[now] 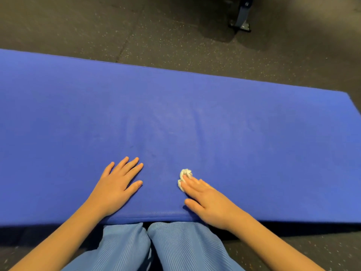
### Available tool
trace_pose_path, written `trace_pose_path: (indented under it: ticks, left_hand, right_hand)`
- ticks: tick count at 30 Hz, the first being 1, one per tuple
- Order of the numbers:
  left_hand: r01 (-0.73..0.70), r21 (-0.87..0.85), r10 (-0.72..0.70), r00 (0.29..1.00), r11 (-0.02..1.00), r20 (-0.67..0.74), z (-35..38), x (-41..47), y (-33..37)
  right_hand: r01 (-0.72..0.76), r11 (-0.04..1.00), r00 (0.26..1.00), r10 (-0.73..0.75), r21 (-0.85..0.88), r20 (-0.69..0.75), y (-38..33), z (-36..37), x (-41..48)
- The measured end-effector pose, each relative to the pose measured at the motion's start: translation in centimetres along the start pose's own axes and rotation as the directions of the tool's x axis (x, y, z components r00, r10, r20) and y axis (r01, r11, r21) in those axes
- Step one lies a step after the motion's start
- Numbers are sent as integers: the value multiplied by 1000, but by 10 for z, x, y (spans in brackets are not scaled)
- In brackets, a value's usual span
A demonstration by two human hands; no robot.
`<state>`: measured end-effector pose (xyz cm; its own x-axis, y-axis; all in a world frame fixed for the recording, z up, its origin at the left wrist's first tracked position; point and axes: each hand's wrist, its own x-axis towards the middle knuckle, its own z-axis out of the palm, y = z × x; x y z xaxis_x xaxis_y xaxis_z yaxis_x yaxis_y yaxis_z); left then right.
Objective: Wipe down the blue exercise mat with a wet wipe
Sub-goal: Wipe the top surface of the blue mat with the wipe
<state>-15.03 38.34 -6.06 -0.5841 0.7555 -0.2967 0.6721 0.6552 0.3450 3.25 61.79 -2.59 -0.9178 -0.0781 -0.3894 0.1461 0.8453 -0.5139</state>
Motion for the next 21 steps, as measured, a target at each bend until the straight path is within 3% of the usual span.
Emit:
trace_pose_path:
  ticks: [2,5,11,14,17,19,21]
  left_hand:
    - [-2,13,2,1000,1000,-8,1,0,1]
    - [-11,13,12,999,1000,-34,3,0,0]
    - [-29,-12,28,995,999,-95,0,10,-3]
    - [-2,2,2,998,1000,-66,-6,38,5]
    - [33,71,-33,999,997,-14,-2,55,15]
    - [38,89,-38,999,995,-3,0,54,17]
    - [37,92,-37,999,995,-4,-1,51,17]
  right_hand:
    - [-106,992,994,103,-72,-43,15,-7,23]
    - [-273,962,958,271,-15,-97,13,-5,57]
    - [-26,994,1000,26,-102,5,-5,-10,33]
    - [-115,977,993,111,-178,-34,23,-26,59]
    - [-297,950,953,289,-92,-87,30,-29,88]
    - [-277,961,958,276,-1,-76,21,-20,84]
    - [-173,985,982,173,7,-76,10,-14,69]
